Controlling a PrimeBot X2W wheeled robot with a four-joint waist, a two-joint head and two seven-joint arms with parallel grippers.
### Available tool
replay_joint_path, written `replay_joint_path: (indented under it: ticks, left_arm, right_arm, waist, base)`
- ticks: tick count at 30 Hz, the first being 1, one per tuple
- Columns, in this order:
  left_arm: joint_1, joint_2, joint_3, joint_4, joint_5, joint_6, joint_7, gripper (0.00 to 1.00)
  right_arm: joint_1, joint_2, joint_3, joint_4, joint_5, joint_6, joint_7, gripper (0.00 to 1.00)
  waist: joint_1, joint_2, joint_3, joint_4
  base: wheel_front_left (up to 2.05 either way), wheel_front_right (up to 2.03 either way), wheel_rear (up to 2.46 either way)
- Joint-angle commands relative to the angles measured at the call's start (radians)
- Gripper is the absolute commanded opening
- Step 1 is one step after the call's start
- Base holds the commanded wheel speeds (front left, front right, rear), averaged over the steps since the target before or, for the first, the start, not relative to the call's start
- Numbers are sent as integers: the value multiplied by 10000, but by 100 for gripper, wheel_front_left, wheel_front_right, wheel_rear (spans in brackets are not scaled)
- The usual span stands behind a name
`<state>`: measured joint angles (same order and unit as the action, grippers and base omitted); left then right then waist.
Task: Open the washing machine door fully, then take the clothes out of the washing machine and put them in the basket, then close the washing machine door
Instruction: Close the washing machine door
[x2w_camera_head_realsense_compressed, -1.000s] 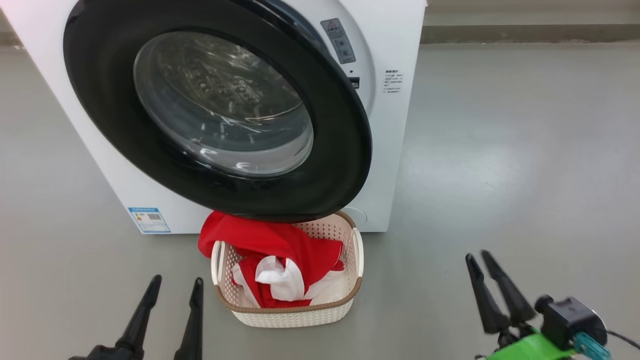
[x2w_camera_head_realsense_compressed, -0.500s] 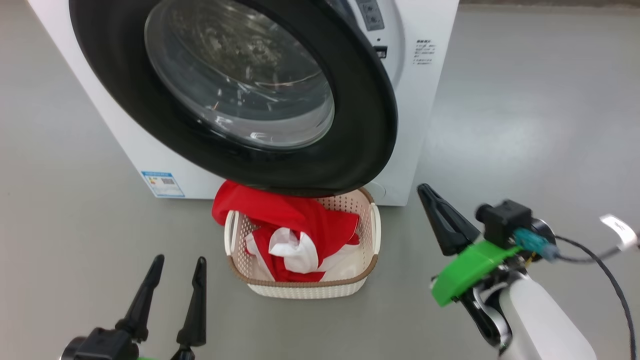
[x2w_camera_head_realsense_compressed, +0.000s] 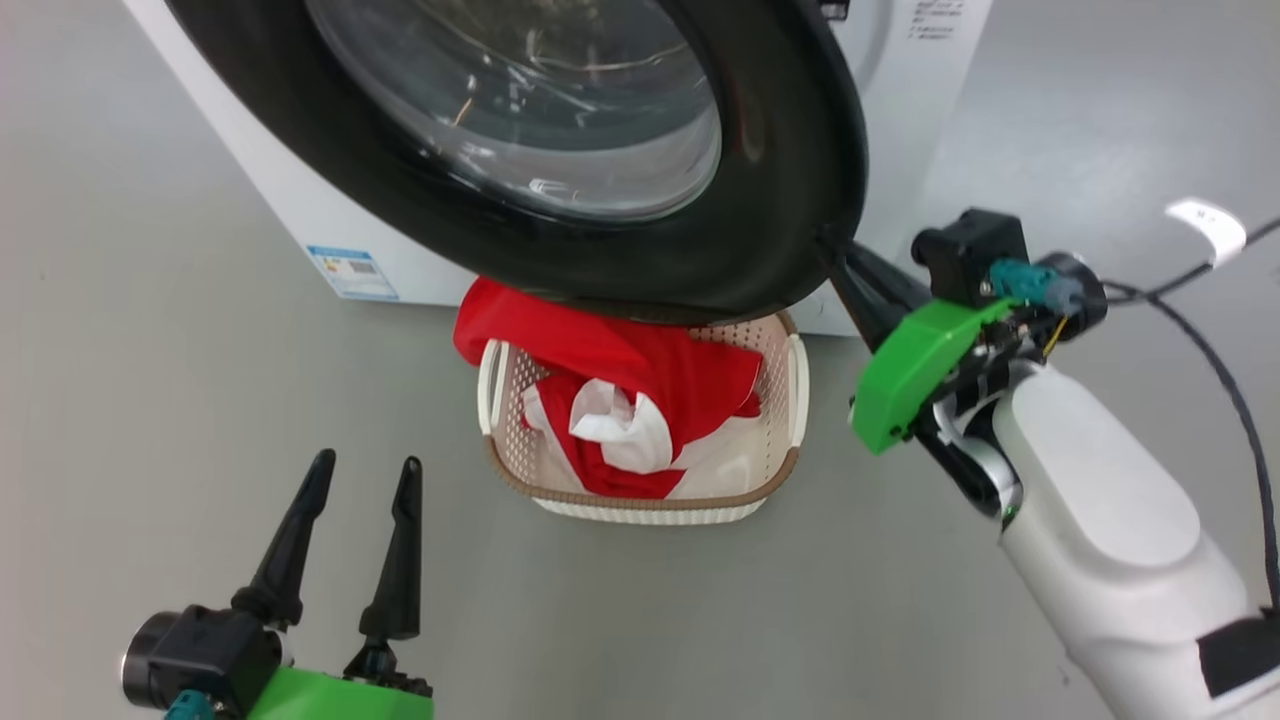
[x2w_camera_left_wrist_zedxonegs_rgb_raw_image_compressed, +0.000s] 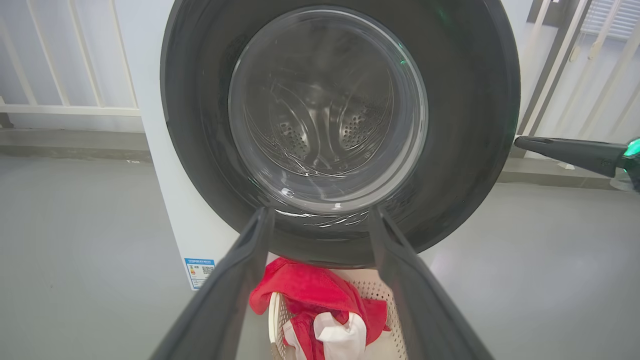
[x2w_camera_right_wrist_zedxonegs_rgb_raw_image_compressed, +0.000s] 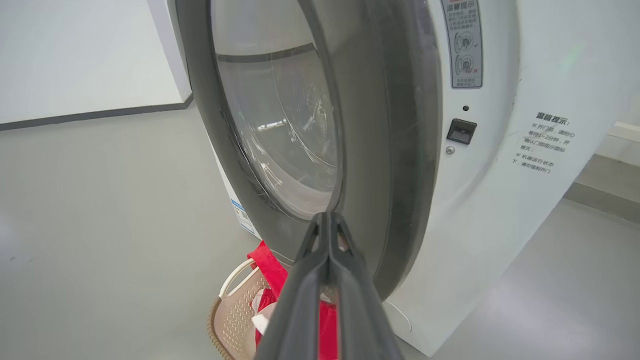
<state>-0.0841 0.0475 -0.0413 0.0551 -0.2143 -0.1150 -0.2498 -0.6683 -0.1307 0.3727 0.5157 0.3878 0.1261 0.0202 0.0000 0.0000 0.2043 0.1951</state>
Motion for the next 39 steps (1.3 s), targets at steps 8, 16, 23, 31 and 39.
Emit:
replay_joint_path:
  ticks: [8, 16, 23, 31, 39]
  left_arm:
    - [-614, 38, 145, -277, -35, -94, -120, 100]
    - [-805, 31, -251, -200, -216, -131, -120, 100]
    - [-1068, 30, -447, -272, -278, -144, -120, 100]
    - [-1398, 29, -654, -457, -698, -151, -120, 100]
    - [-1586, 28, -792, -462, -772, -154, -120, 100]
  right_arm:
    - [-1800, -199, 708, 785, 472, 46, -640, 0]
    - [-3029, -101, 588, 1952, 598, 46, -1245, 0]
    - [-3977, -8, 701, 2928, 400, 46, -1609, 0]
    - [-5510, 183, 556, 4467, 6, 46, -2027, 0]
    - [-6776, 201, -458, 5647, -934, 46, -2778, 0]
  waist:
    - [0, 0, 851, 532]
    - [0, 0, 1337, 641]
    - [0, 0, 1737, 689]
    - [0, 0, 2273, 779]
    - [0, 0, 2568, 869]
  base:
    - [0, 0, 0]
    - [0, 0, 0]
    - [0, 0, 0]
    - [0, 0, 0]
    - [0, 0, 0]
